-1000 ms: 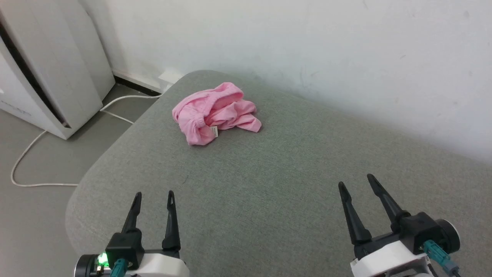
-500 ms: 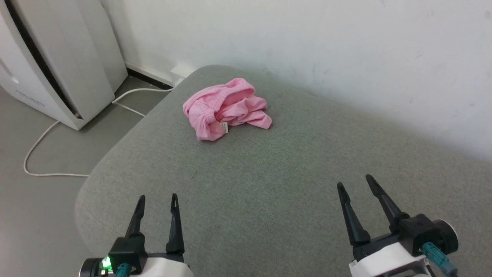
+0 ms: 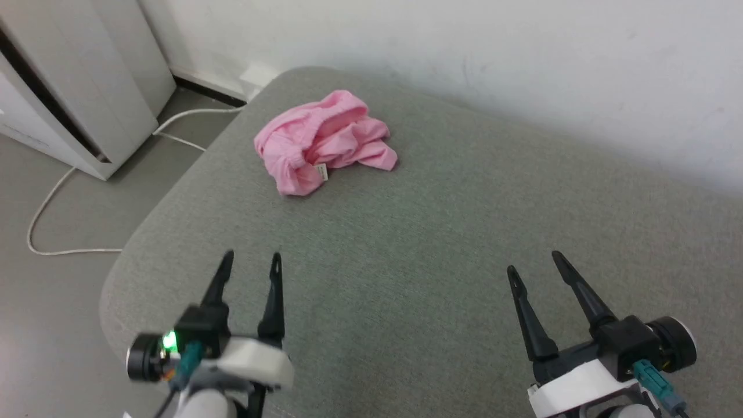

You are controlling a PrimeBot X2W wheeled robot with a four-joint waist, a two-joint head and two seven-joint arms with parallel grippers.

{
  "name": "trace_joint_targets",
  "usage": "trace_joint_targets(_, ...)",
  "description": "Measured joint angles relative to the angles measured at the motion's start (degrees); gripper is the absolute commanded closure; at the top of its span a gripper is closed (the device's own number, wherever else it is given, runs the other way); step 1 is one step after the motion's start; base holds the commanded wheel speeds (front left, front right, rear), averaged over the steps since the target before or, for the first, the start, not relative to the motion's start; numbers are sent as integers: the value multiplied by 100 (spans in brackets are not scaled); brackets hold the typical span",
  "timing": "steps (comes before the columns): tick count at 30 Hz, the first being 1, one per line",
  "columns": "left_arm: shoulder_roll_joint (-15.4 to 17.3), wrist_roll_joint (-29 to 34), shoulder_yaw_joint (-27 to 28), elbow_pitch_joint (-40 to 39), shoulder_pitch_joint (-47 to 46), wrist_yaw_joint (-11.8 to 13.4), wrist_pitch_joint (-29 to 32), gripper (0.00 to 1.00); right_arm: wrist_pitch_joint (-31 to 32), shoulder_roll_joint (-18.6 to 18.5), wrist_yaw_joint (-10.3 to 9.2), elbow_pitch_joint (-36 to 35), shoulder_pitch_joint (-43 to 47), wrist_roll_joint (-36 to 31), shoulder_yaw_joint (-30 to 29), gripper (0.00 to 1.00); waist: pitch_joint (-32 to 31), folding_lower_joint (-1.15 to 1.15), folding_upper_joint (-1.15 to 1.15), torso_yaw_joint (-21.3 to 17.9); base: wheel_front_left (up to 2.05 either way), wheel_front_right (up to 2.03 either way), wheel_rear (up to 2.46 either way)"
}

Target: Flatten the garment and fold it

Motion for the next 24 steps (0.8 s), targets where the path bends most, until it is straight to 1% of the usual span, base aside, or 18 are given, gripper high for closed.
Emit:
trace_joint_targets(3, 134, -90, 20, 350, -623, -245, 230, 0, -1, -135, 0, -98, -84, -44, 157, 0, 193, 0, 0, -94, 0, 0, 0)
trace_joint_targets(5, 274, -107, 19, 623, -1135, -382, 625, 0, 0, -238, 0, -175, -161, -52, 216, 0, 337, 1, 0, -166, 0, 0, 0)
trace_joint_targets(11, 787, -190, 124, 1357, -2564, -679, 1864, 0, 9, -509, 0, -477, -414, -81, 468, 0, 839, 1, 0, -439, 0, 0, 0)
trace_joint_targets(12, 787, -190, 124, 1357, -2564, -679, 1864, 0, 9, -509, 0, -477, -414, -81, 468, 0, 839, 1, 0, -439, 0, 0, 0)
trace_joint_targets(14, 1002, -224, 165, 1653, -2990, -767, 2283, 0, 15, -559, 2, -583, -513, -81, 519, 0, 1018, 1, 0, -555, 0, 0, 0)
trace_joint_targets(19, 1558, -612, 279, 2390, -3869, -993, 3226, 0, 57, -630, -1, -760, -712, -79, 534, 0, 1431, 1, 0, -921, 0, 0, 0)
trace_joint_targets(24, 2023, -1054, 238, 2849, -4447, -1046, 4124, 0, 55, -680, -1, -778, -778, -65, 461, 0, 1816, 2, 0, -1318, 0, 0, 0)
